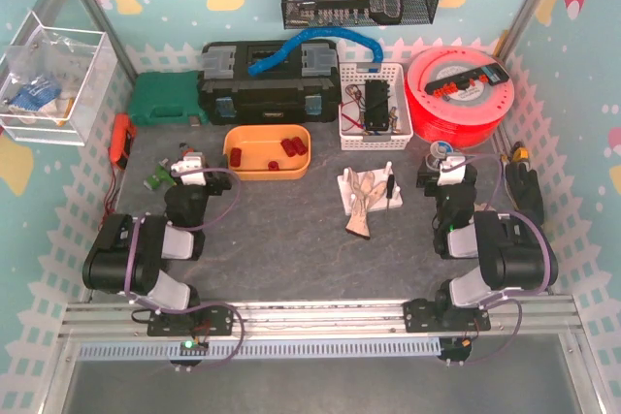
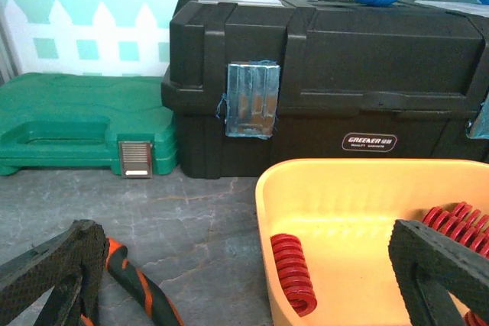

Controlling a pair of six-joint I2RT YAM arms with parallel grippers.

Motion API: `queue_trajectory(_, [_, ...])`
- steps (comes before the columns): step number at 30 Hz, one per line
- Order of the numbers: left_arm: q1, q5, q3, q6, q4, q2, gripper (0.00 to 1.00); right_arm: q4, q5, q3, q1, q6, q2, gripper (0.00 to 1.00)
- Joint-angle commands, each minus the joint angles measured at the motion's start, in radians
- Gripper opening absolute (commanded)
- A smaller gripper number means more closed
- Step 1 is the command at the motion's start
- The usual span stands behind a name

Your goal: Install the large spring

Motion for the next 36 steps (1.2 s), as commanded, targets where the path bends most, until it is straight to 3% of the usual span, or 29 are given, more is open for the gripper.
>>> queue_trajectory(1, [0.003, 0.011, 0.010, -0.007, 0.008, 0.002, 0.99, 0.016, 0.015, 0.006, 0.005, 0.007, 0.005, 0.99])
queue_trajectory(13, [0.002, 0.007, 0.008, -0.007, 0.011, 0.000, 0.99, 0.023, 0.023, 0.005, 0.005, 0.008, 0.001, 0.99])
queue_trajectory(17, [0.000, -0.019, 0.019, -0.016, -0.025, -0.024, 0.99, -0.155, 0.041, 0.044, 0.005, 0.019, -0.129, 0.99])
queue_trajectory(21, [-0.001, -0.054, 0.093, -0.027, -0.264, -0.155, 0.99, -0.368, 0.036, 0.117, 0.005, 0.052, -0.283, 0.99])
queue_trajectory(26, [-0.005, -0.148, 0.260, -0.115, -0.633, -0.330, 0.99, -0.685, 0.077, 0.261, 0.005, 0.274, -0.453, 0.99])
queue_trajectory(28, [-0.004, -0.164, 0.353, -0.157, -0.804, -0.382, 0.99, -0.913, 0.113, 0.364, 0.004, 0.401, -0.482, 0.99])
queue_trajectory(32, [-0.004, -0.091, 0.493, -0.226, -1.050, -0.448, 0.99, -1.237, 0.086, 0.549, 0.004, 0.479, -0.487, 0.99])
queue_trajectory(36, [-0.005, -0.045, 0.544, -0.405, -1.210, -0.520, 0.99, -1.370, 0.017, 0.590, -0.004, 0.548, -0.488, 0.99])
